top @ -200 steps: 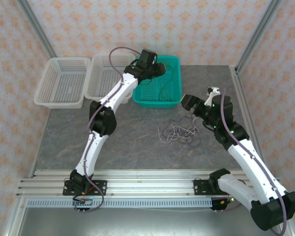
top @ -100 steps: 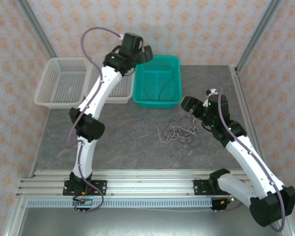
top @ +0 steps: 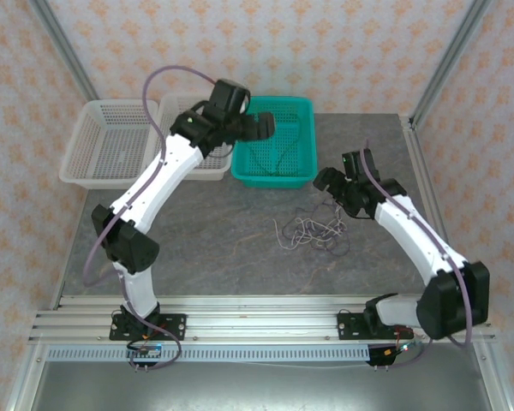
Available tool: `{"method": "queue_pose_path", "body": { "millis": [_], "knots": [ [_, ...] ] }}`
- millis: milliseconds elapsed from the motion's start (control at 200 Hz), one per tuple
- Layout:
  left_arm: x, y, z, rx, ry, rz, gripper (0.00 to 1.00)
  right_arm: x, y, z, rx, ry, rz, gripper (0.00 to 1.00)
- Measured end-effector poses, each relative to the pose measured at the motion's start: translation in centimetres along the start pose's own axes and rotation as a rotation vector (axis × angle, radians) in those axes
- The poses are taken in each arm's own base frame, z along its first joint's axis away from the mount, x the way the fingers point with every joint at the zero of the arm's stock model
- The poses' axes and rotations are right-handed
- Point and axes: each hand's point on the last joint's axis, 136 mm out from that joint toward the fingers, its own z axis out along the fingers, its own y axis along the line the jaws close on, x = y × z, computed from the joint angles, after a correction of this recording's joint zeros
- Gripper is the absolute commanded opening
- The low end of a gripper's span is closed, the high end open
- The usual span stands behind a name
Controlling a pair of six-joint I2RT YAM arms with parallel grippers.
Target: Untangle the cables
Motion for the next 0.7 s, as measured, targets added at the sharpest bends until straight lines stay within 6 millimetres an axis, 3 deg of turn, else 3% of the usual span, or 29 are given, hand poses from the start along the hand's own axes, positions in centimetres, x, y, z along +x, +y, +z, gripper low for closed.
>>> {"method": "queue_pose_path", "body": {
  "millis": [145,270,335,430,515,596,701],
  "knots": [
    [5.3,-4.0,-1.2,0.160,0.068,0.084,0.95,1.2,-5.3,3.2,0.161,0.101,0.129,0.89],
    [8.2,-6.9,-2.3,0.276,0.086,0.143,0.95,3.5,-8.6,5.7,0.255,0.212,0.185,0.86],
    [9.2,-7.6,-2.4,0.305,0.090,0.161,0.95,4.8,-9.0,6.7,0.269,0.275,0.190,0.77],
    [10.4,-8.4,-2.1,0.325,0.102,0.178,0.95,6.0,-9.2,7.9,0.270,0.343,0.210,0.49],
    [11.3,-8.9,-1.6,0.322,0.115,0.184,0.95,6.2,-9.2,8.2,0.270,0.350,0.226,0.33],
    [12.2,-8.9,-0.5,0.287,0.130,0.161,0.92,5.8,-8.8,8.0,0.255,0.333,0.227,0.29],
    [13.7,-8.1,2.6,0.198,0.178,0.079,0.76,5.3,-8.3,7.6,0.230,0.309,0.220,0.28]
  ]
}}
